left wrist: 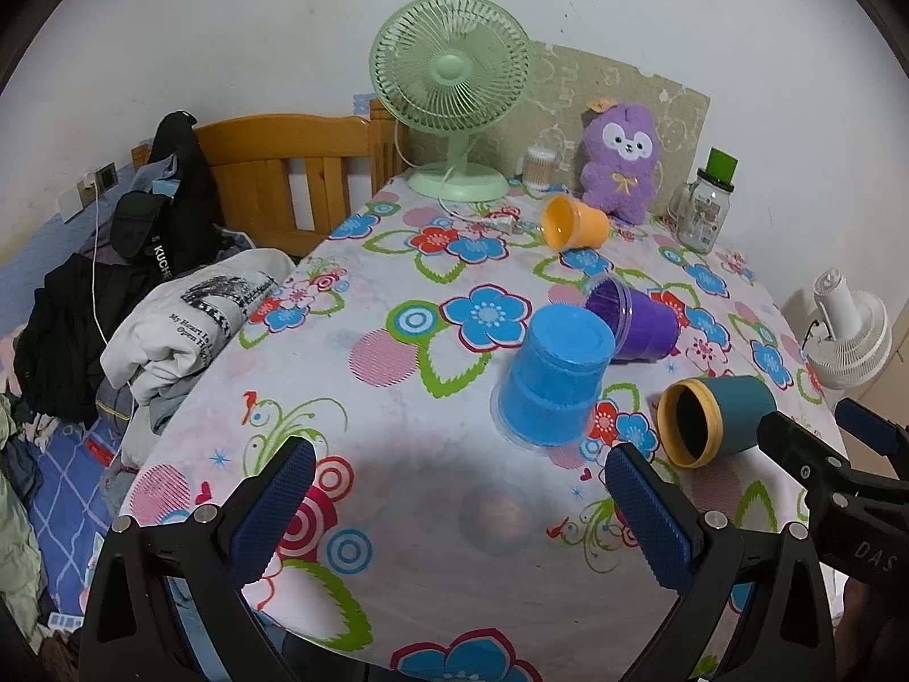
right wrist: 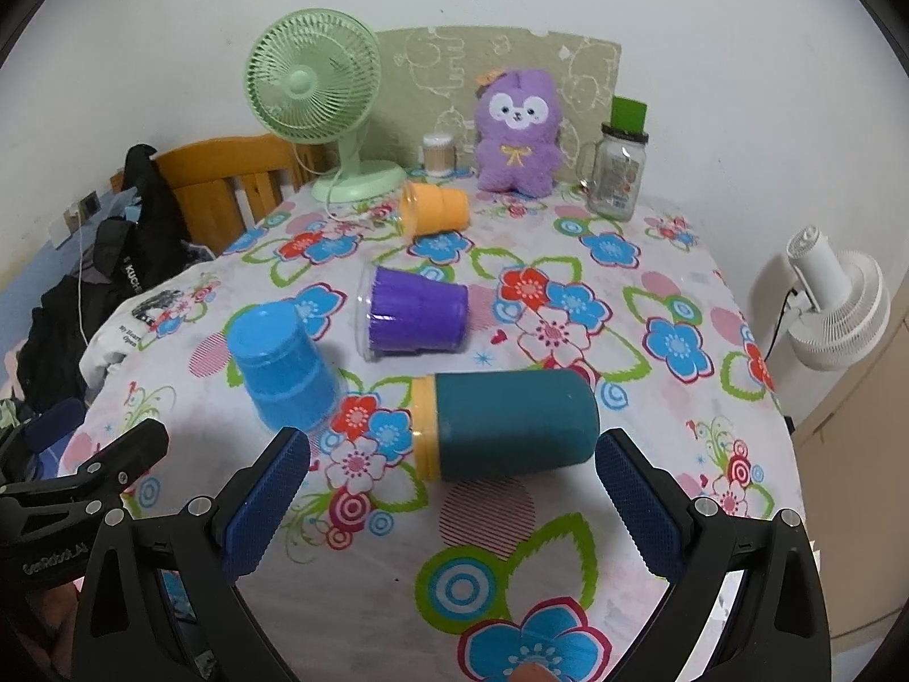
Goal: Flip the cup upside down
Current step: 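Move the right gripper toward the teal cup lying on its side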
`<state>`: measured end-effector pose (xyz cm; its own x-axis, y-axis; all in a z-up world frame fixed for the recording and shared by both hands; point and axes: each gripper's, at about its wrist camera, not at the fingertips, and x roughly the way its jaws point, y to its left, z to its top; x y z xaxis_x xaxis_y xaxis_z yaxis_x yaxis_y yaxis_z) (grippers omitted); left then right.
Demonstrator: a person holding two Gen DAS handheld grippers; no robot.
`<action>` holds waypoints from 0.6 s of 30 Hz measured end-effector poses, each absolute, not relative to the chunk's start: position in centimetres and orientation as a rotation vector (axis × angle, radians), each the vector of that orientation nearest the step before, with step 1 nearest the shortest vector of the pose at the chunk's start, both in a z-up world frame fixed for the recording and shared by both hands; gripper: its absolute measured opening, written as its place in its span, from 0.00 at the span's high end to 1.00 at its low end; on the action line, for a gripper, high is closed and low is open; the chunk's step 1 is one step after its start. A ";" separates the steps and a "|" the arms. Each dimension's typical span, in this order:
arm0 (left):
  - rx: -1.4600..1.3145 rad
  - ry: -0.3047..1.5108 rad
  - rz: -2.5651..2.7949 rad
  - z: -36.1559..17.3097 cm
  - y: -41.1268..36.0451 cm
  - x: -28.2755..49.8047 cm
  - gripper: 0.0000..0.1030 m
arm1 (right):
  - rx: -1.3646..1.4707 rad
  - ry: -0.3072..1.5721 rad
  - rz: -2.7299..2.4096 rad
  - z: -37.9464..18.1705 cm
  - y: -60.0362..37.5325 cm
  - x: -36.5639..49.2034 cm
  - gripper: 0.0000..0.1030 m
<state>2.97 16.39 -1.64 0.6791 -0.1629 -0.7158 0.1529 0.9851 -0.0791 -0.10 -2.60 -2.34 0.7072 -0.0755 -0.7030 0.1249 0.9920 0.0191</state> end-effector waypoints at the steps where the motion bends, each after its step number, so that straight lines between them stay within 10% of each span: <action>1: -0.011 0.810 -0.180 -1.8 16.3 3.1 0.00 | 0.072 0.784 -0.116 -2.6 -2.8 0.0 0.01; 18: 0.012 0.896 -0.183 -5.1 14.8 6.0 0.00 | 0.131 0.877 -0.137 -6.2 -5.2 2.8 0.01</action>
<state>6.02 14.82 -5.05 0.6106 -0.1531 -0.7770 0.1634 0.9844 -0.0656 2.81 -5.18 -6.19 0.6319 -0.0657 -0.7723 0.1734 0.9831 0.0583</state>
